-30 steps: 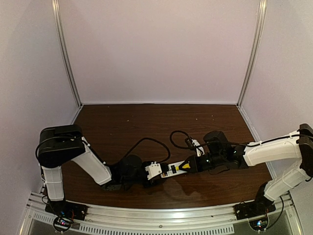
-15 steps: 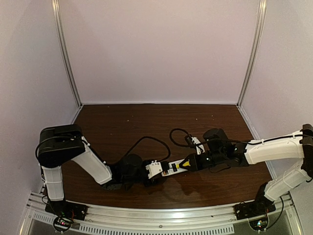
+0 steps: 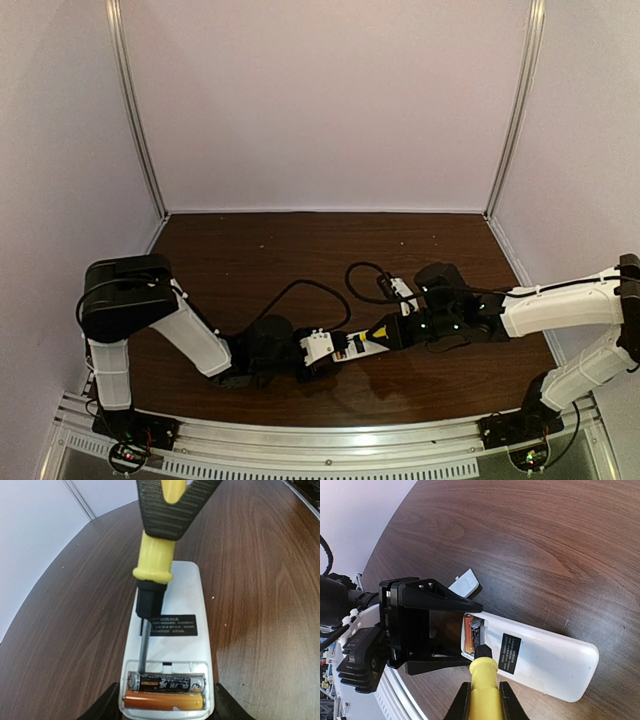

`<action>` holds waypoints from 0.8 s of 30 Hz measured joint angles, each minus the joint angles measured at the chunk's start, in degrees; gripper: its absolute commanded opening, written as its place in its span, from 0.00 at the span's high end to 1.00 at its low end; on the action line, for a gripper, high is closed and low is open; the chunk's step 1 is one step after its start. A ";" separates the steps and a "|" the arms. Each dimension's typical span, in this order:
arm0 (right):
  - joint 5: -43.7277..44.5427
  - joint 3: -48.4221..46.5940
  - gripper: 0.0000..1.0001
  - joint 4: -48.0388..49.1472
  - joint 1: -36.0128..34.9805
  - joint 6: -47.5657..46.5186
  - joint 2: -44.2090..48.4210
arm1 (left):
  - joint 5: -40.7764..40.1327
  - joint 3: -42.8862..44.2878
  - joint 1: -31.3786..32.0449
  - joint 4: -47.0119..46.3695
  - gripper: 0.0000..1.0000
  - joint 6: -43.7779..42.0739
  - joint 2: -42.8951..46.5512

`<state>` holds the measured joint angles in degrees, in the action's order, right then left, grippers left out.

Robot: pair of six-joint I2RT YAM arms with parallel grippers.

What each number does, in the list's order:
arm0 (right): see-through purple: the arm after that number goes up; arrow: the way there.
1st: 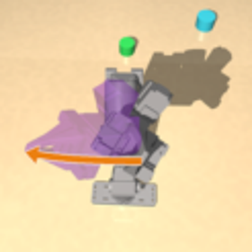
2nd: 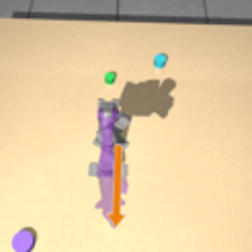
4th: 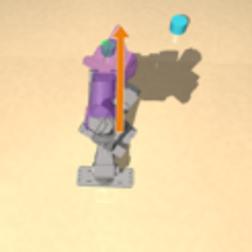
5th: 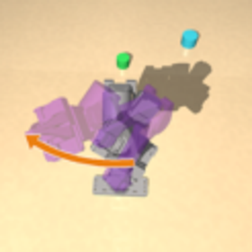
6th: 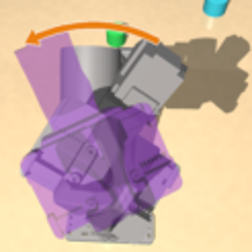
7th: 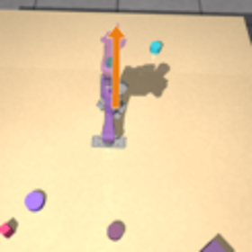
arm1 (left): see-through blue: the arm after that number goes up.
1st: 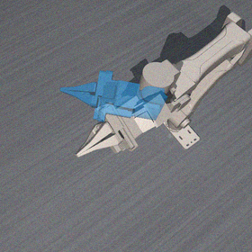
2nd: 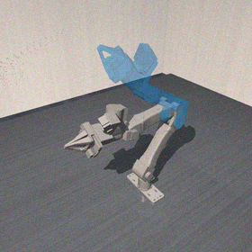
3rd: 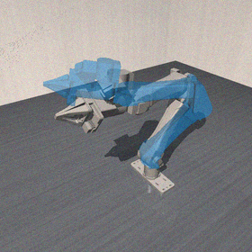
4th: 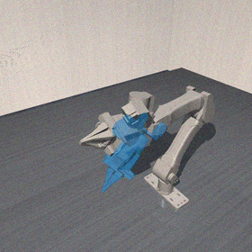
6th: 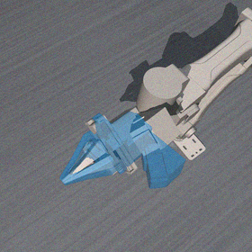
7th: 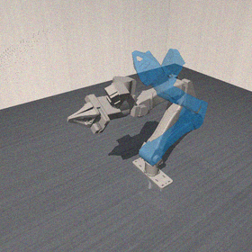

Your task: Unload the batteries from the remote control

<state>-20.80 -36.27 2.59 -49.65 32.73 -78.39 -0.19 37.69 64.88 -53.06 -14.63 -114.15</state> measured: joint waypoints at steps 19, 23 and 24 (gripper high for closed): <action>1.46 2.62 1.00 1.49 -1.14 -1.27 3.04 | 0.46 0.22 0.00 -0.20 1.00 0.35 -0.35; 1.33 2.95 1.00 1.53 -1.51 -1.18 3.45 | 0.48 0.22 0.02 -0.35 1.00 0.37 -0.35; 1.29 3.02 1.00 1.57 -1.53 -1.11 3.45 | 0.48 0.22 0.04 -0.33 1.00 0.37 -0.35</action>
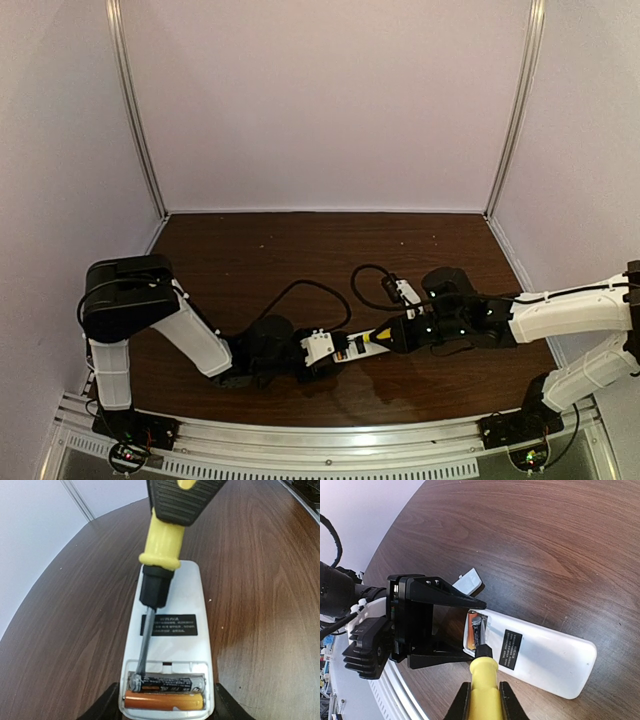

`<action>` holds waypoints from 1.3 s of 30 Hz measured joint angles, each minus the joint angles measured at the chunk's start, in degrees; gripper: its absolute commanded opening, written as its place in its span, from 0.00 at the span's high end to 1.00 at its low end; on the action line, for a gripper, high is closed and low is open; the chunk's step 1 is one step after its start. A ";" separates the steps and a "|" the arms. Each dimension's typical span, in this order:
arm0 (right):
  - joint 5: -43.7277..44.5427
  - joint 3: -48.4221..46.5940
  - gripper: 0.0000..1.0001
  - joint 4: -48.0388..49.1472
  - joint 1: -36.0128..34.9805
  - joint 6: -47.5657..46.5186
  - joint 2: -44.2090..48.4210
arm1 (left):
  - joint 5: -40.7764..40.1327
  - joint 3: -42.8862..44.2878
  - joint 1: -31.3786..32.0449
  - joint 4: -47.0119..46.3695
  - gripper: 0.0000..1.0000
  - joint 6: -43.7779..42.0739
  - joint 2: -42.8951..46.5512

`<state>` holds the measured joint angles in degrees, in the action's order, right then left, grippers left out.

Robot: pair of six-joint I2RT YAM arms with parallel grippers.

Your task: Unload the batteries from the remote control

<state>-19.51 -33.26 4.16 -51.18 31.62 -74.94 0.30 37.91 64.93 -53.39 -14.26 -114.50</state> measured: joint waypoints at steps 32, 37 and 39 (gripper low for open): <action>0.59 1.73 1.00 0.96 -2.56 1.55 0.57 | 0.98 0.00 0.07 0.00 1.00 0.07 0.00; 1.03 1.73 1.00 0.26 -3.21 1.62 0.59 | 1.03 0.00 0.07 0.00 1.00 0.09 0.00; 1.33 1.73 1.00 0.15 -3.45 1.66 0.61 | 1.03 0.00 0.07 0.00 1.00 0.11 0.00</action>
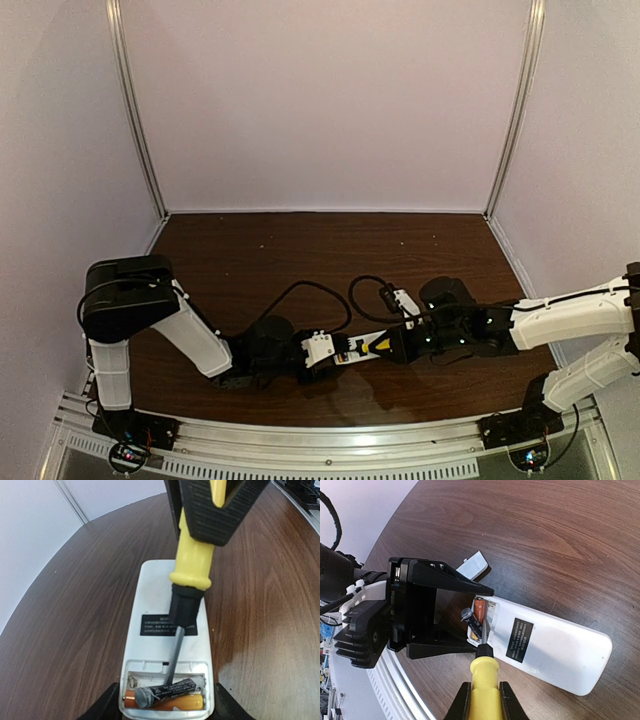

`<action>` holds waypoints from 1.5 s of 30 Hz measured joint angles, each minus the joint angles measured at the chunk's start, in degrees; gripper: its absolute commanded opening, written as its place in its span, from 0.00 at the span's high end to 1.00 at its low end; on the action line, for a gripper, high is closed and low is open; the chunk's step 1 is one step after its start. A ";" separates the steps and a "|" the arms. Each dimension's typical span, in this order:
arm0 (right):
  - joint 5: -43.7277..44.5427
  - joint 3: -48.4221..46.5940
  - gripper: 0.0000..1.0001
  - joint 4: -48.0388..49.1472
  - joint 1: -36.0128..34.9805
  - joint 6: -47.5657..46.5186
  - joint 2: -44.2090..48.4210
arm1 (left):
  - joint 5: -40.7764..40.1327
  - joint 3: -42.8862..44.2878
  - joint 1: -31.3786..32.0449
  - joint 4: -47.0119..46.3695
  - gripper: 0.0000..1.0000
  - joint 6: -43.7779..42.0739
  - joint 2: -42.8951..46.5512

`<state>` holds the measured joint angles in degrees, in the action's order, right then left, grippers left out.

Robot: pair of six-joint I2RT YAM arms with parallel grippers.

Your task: Unload the batteries from the remote control

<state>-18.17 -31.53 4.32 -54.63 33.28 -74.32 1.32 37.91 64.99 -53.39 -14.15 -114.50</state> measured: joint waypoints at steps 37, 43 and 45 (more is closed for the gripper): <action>4.13 -0.74 1.00 -3.80 -3.65 1.22 4.20 | 1.14 0.00 -0.46 -0.11 1.00 1.07 0.00; 6.03 -0.90 1.00 -5.18 -3.65 1.27 5.84 | 1.11 0.00 -0.50 -0.15 1.00 1.05 0.00; 6.80 -0.90 1.00 -5.44 -3.65 1.29 6.34 | 1.07 -0.02 -0.55 -0.22 1.00 1.05 0.00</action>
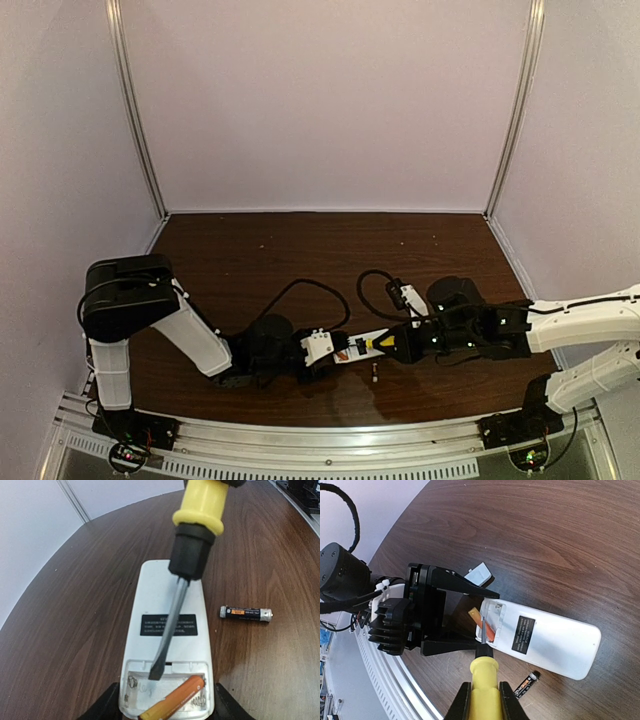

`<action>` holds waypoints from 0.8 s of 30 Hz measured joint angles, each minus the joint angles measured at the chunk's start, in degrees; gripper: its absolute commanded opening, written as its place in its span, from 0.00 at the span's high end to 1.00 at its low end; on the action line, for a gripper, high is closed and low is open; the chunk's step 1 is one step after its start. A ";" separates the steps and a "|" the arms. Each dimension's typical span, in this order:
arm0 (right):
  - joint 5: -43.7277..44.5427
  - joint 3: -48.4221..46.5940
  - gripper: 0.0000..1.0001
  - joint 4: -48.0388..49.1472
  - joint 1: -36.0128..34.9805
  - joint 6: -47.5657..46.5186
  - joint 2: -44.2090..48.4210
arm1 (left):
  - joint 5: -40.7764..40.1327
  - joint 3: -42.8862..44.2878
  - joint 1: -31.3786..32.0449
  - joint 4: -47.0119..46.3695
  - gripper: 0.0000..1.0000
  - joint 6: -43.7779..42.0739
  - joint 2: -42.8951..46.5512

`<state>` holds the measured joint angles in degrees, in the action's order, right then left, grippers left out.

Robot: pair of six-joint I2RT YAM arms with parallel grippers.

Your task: Unload the batteries from the remote control

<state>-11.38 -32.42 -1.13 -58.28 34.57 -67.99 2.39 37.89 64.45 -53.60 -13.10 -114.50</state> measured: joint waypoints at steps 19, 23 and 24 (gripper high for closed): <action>6.73 -1.77 1.00 -3.23 0.00 0.37 5.18 | -3.30 -6.29 -0.07 -7.37 1.00 0.00 1.70; 8.50 -1.86 1.00 -3.76 0.00 0.42 6.16 | -4.15 -7.78 -0.35 -9.81 1.00 0.00 2.14; 8.83 -1.86 1.00 -3.96 0.00 0.42 6.34 | -4.15 -8.13 -0.42 -10.27 1.00 0.00 2.36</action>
<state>-2.55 -34.28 -5.08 -58.28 34.98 -61.65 -1.76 29.76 64.03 -63.88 -13.10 -112.14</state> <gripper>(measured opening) 0.170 0.571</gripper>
